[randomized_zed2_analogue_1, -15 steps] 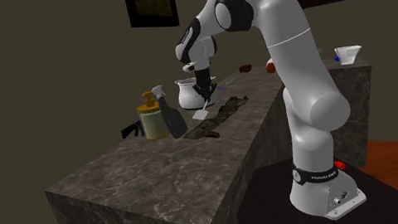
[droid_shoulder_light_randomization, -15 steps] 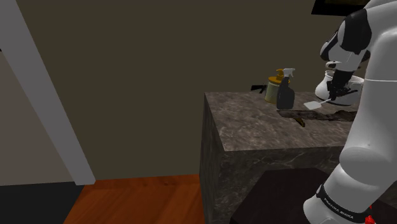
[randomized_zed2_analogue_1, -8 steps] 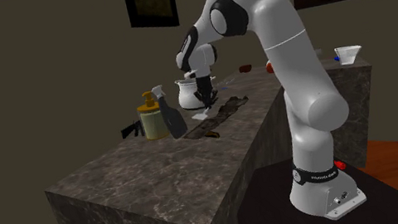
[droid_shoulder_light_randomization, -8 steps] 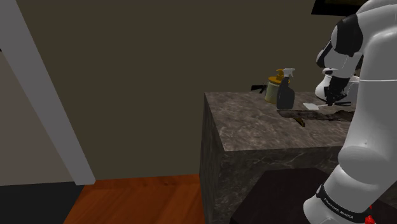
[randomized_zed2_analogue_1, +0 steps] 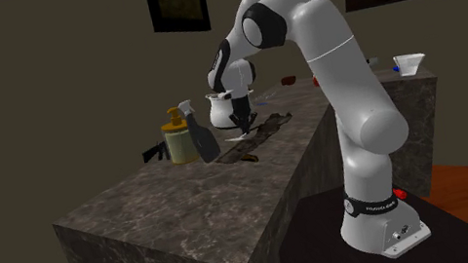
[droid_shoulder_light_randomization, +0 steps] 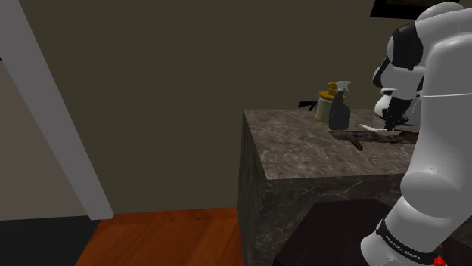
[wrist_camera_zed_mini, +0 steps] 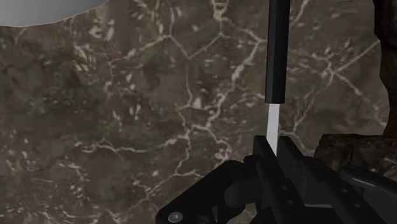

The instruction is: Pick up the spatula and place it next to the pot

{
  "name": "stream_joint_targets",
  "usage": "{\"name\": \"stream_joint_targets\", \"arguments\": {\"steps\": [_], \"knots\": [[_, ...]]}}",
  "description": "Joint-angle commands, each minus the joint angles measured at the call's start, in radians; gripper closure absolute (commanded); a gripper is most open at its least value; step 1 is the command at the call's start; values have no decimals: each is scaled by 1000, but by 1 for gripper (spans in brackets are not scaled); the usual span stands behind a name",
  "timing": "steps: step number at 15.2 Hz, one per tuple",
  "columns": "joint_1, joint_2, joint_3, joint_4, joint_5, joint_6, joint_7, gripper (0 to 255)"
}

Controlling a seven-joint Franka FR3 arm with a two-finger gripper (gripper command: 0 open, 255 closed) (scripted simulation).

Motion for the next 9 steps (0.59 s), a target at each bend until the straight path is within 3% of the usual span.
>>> {"name": "stream_joint_targets", "arguments": {"steps": [1,5,6,9], "knots": [[0,1,1,-3,0,1,0,255],[0,1,1,-3,0,1,0,255],[0,1,1,-3,1,1,0,0],[0,1,1,-3,1,1,0,0]]}}
